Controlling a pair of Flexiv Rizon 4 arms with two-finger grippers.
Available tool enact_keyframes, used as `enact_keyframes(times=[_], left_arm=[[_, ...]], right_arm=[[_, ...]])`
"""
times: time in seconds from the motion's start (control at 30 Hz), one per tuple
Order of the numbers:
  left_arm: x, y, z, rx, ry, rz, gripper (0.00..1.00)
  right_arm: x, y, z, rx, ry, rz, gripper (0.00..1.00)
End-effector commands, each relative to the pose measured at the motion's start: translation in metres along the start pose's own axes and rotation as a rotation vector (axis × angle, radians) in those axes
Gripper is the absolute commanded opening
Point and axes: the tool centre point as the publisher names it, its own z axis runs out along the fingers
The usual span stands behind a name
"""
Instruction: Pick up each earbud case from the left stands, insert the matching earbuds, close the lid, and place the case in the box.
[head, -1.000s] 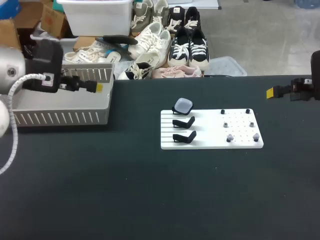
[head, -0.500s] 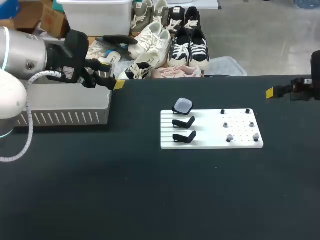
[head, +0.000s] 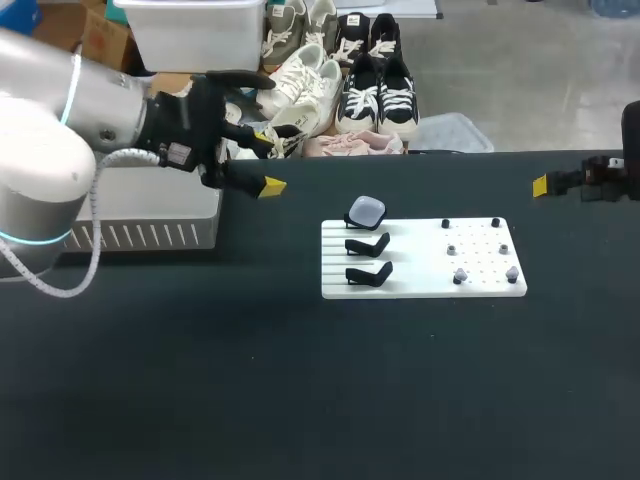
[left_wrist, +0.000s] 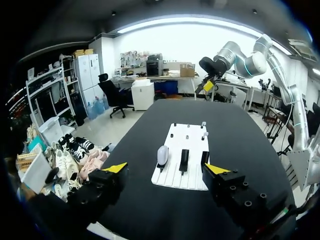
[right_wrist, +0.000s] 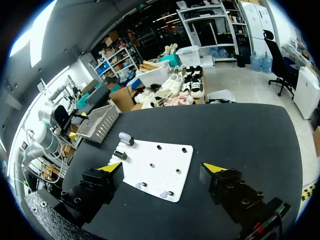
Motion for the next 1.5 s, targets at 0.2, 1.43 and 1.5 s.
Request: enact_keyframes(times=[0.2, 1.43, 1.5], left_arm=[[0.009, 0.004, 0.052, 0.115, -0.014, 0.055, 1.0], [0.037, 0.02, 0.125, 0.198, -0.037, 0.055, 0.95], [0.035, 0.019, 0.128, 0.209, -0.042, 0.055, 0.92]], right_arm=[[0.0, -0.001, 0.001, -0.003, 0.001, -0.001, 1.0], [0.0, -0.001, 0.001, -0.003, 0.001, -0.001, 1.0], [0.0, -0.001, 0.001, -0.003, 0.001, -0.001, 1.0]])
